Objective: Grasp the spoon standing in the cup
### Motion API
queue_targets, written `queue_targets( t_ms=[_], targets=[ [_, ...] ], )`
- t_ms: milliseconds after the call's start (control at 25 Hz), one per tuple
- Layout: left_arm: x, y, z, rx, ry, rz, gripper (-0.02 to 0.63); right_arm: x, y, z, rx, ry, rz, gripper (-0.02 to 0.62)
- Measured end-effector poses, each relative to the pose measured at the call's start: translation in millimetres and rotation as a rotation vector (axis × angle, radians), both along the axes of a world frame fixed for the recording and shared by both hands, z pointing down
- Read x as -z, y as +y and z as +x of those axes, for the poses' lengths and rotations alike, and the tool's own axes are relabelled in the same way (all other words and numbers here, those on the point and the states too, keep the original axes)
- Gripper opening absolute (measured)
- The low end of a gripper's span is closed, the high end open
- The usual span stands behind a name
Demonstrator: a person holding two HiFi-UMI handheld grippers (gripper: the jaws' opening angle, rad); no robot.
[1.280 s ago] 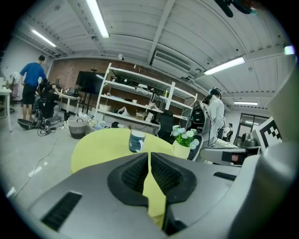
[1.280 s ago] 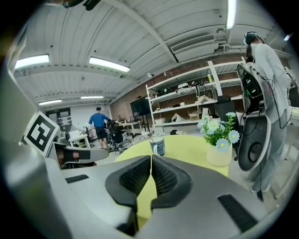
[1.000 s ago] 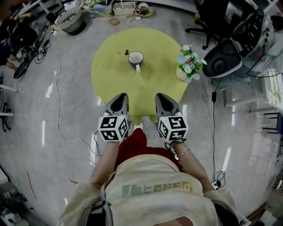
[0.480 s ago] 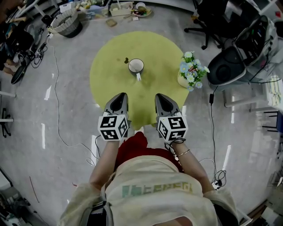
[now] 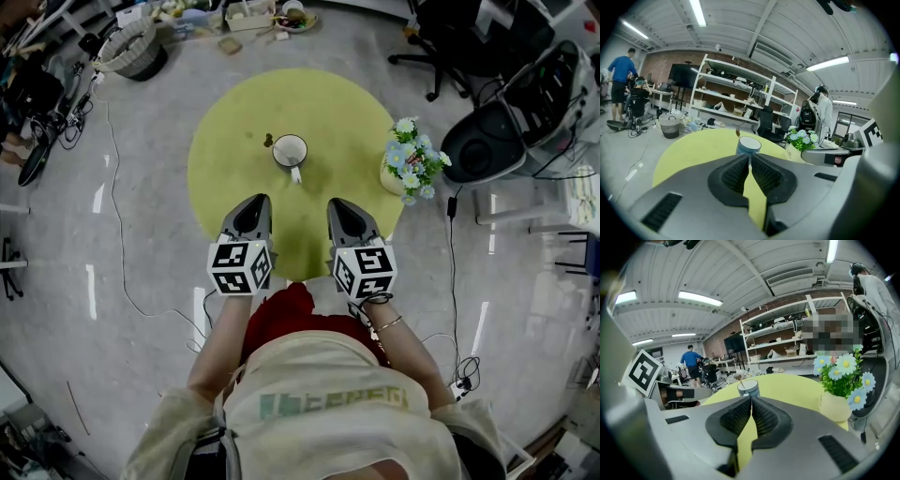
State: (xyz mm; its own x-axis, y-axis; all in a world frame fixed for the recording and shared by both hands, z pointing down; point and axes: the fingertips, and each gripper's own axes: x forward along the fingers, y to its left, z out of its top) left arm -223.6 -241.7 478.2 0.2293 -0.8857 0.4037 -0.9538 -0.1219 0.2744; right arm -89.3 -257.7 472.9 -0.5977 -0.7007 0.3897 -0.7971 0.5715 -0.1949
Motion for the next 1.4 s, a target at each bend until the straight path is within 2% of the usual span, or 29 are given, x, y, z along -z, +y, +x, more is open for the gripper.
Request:
queue_targets(
  t_ms=[1400],
  targets=[
    [-29, -98, -25, -0.049, 0.009, -0.042, 0.037, -36, -63, -33, -0.018, 0.036, -0.068, 0.037]
  ],
)
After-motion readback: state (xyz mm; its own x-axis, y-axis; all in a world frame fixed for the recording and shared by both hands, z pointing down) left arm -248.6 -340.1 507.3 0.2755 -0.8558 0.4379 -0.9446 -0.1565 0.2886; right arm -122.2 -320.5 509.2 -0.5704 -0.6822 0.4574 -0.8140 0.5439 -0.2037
